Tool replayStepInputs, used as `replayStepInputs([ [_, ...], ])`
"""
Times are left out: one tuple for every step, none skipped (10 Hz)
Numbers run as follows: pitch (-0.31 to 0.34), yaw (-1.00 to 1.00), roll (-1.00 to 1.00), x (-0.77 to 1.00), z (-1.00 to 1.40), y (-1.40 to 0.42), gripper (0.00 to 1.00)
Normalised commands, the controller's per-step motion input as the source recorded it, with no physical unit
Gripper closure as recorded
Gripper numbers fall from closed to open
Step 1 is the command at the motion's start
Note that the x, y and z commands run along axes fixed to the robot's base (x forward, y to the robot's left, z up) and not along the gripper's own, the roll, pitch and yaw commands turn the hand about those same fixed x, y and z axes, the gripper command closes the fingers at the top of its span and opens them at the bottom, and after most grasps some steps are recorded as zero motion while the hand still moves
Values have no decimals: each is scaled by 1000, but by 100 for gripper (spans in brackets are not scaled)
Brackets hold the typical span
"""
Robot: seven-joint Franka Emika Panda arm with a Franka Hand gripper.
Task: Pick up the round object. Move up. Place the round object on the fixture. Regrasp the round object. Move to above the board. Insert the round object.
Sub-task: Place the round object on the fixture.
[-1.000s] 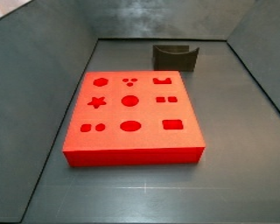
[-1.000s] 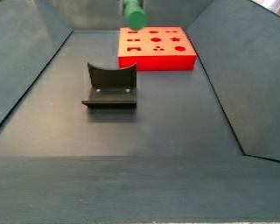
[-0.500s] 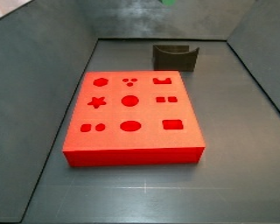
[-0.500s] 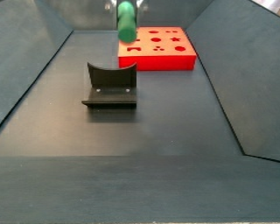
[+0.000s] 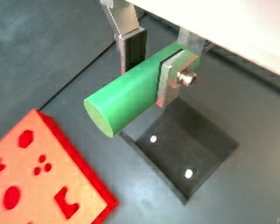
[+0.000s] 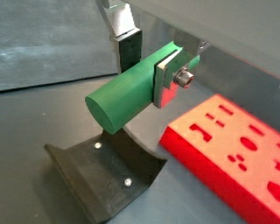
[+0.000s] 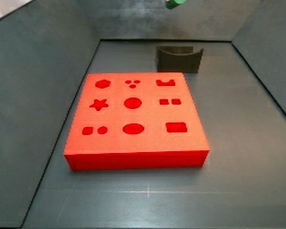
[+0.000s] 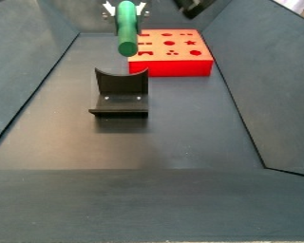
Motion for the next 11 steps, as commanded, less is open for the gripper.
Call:
replayStepInputs([
  [114,-134,-413,304,-21,62,100],
  [85,-111,-227,191,-11,40,100],
  [19,-169,-1000,117,-1000,64,100],
  [1,-171,-1000,104,-1000,70,100],
  [6,-166,-1000,111,-1000,75,100],
  [23,-162,-1000,125,-1000,76,100],
  [37,-160,-1000,138,-1000,84,100],
  [34,-164,-972,145,-1000,91,100],
  [26,-146,-805,152,-1000,95,100],
  [20,-132,-639,160,-1000,101,100],
  [19,-112,-423,171,-1000,110,100],
])
